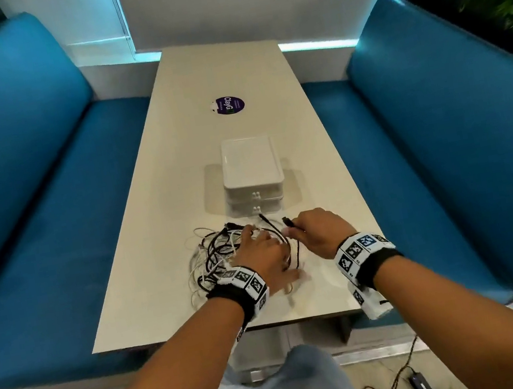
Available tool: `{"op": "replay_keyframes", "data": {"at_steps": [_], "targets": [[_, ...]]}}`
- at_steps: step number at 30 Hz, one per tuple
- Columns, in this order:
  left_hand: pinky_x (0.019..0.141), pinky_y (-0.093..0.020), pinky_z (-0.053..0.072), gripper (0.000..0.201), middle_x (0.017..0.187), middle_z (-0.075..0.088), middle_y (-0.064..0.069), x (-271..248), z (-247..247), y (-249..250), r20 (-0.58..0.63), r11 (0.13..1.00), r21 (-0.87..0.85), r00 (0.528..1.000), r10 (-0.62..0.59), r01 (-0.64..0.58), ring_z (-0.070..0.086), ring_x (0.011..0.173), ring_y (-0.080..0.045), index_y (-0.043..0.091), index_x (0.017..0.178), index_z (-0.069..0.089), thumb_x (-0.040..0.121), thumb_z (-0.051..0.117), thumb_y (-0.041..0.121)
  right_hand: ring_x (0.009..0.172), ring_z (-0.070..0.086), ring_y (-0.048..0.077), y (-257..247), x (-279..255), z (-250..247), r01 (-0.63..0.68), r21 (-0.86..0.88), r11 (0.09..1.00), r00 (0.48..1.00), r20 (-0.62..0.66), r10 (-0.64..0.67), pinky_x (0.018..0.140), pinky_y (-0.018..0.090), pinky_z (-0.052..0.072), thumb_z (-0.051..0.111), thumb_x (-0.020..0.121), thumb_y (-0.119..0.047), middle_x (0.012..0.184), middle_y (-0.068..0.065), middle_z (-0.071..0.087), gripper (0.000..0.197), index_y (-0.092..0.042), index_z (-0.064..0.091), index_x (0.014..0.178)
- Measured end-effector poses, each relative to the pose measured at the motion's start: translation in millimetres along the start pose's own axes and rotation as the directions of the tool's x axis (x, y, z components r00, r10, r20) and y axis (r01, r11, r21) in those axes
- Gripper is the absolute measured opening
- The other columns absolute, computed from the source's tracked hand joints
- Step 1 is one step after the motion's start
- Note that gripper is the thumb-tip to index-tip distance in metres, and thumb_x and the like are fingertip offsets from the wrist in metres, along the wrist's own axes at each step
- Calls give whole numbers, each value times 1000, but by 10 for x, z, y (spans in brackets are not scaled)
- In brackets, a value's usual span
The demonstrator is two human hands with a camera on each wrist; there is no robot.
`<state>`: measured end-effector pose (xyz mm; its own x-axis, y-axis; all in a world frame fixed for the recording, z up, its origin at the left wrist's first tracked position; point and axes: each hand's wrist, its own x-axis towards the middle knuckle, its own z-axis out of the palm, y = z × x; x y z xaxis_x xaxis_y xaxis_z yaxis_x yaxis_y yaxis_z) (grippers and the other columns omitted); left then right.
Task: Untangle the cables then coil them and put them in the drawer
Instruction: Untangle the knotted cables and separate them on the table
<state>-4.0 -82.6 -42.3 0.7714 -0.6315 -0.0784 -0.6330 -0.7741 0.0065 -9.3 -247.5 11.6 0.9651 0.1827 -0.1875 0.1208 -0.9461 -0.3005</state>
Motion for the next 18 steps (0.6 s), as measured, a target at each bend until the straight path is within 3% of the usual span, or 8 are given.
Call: {"op": "replay_keyframes", "data": {"at_steps": [2,4,6,10,14,18], "targets": [[111,-59,6,65,108,65,6,-68,30,59,-28,999,52,1000,-8,10,45,121,-21,30,103,66,80,30,78,71,56,26,14,-18,-70,-15,-11,1000,1000,-14,15,62,36,44,41,99,-54,70,0,55,46,-24,45,64],[111,-60,2,49,114,64,3,-123,18,103,-41,997,82,999,-6,9,43,124,-25,27,112,65,89,38,61,76,60,27,2,-35,-112,-18,2,1000,1000,-18,18,68,37,50,42,98,-56,79,4,63,43,-23,56,73],[111,-59,3,36,113,64,2,-155,-28,147,-34,993,118,999,9,-5,44,122,-25,25,112,65,92,44,46,78,61,27,-33,-63,-109,-2,48,999,1000,-14,2,71,38,51,43,98,-54,83,5,66,41,-22,62,80],[115,-57,4,28,111,64,-1,-141,-63,199,-2,982,188,999,32,-31,46,123,-22,17,104,65,84,54,33,76,54,22,-89,-118,-31,75,140,987,996,-64,-67,68,35,42,47,100,-43,82,2,60,33,-18,61,84],[117,-49,3,26,111,65,-5,-99,-80,157,-7,987,153,999,54,-52,51,119,-22,13,108,61,89,47,25,90,57,27,-117,-97,73,107,160,981,991,-96,-93,81,39,46,43,102,-37,97,9,60,32,-12,63,96],[115,-49,9,30,110,67,-3,-100,-23,16,-56,997,83,998,6,-1,52,117,-22,15,110,56,98,34,32,87,55,32,-99,-96,116,108,109,988,990,-104,-97,78,42,45,35,104,-40,94,10,58,31,-18,48,86]]}}
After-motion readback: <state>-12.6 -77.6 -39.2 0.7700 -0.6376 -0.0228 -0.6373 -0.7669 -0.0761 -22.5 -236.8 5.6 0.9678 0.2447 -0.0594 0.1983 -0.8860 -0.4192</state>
